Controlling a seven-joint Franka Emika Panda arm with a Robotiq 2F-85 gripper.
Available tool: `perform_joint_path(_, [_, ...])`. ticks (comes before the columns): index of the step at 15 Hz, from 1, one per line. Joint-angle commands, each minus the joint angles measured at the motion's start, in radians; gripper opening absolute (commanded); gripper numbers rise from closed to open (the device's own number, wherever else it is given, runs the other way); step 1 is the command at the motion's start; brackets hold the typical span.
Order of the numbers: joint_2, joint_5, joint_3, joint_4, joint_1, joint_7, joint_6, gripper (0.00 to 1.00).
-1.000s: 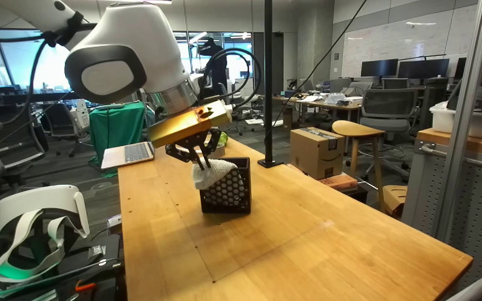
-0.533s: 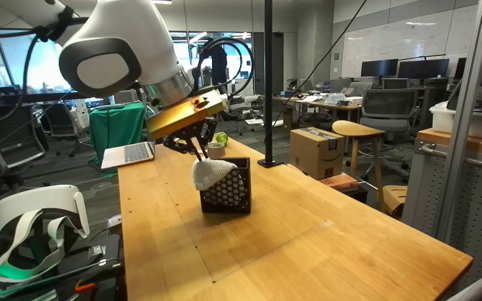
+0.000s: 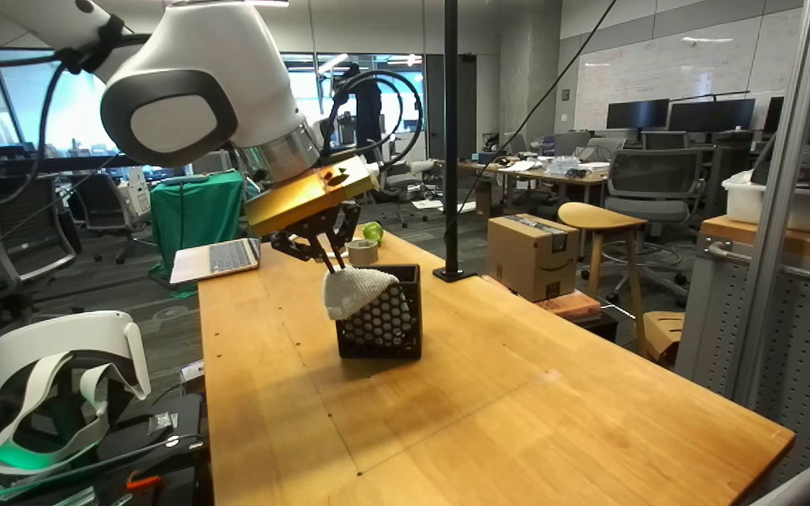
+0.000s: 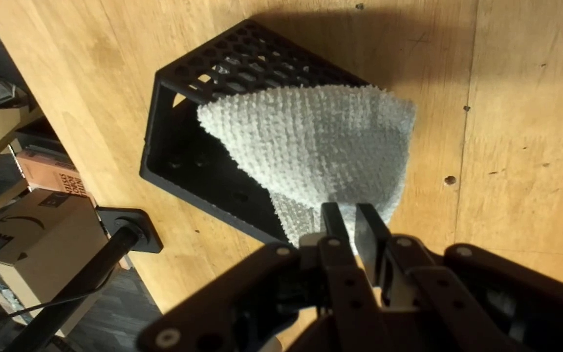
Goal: Put the towel in the box
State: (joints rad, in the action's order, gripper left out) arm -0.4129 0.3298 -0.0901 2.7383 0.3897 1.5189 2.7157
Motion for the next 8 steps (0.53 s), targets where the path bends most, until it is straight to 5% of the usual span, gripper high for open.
perform_joint_path(1, [0.031, -0.002, -0.007, -0.024, 0.015, 0.008, 0.003, 0.16])
perform_joint_path(8, [0.101, -0.174, 0.084, -0.101, -0.084, -0.136, -0.044, 0.16])
